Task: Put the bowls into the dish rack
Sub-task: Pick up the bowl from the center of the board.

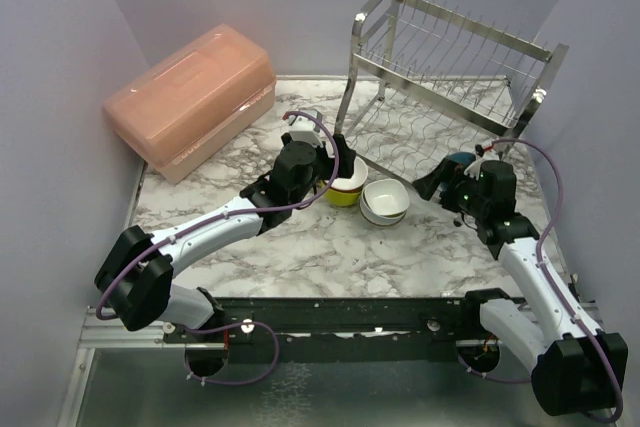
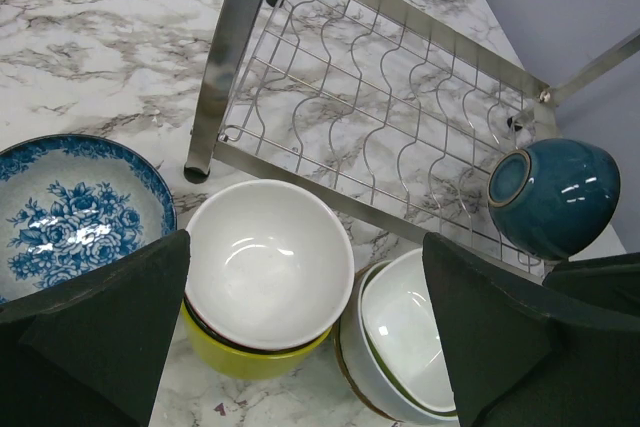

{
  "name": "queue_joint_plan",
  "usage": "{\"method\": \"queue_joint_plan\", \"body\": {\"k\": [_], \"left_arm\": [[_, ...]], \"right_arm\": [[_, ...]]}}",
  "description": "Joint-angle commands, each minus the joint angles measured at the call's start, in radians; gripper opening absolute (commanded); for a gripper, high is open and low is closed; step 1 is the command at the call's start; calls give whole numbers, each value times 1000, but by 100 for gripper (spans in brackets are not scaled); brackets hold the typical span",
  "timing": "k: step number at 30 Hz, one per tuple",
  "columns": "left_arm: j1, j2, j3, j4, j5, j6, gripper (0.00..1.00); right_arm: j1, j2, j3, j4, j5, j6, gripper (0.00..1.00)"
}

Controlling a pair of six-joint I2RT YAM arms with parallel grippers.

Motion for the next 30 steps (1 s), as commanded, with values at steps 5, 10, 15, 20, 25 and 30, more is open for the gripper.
{"method": "queue_joint_plan", "body": {"k": [5,10,15,20,25,30], "left_arm": [[9,-26,-9,8,20,-14,99],[9,-28,-6,9,27,-19,99],[9,-23,-7,11,32,-24,99],[9,-23,-8,15,35,-27,99],[9,-29,-13,26,36,-29,99],[9,-27,-14,28,36,-29,99]], "right_arm": [[0,25,-97,154,-287,131,89],[0,43,-114,167,-304,138,83],[0,86,-116,174,-325,140,76],[0,127,-118,182,-324,134,70],[0,167,-115,203,-327,137,58],[1,217,-109,216,-340,146,48]]}}
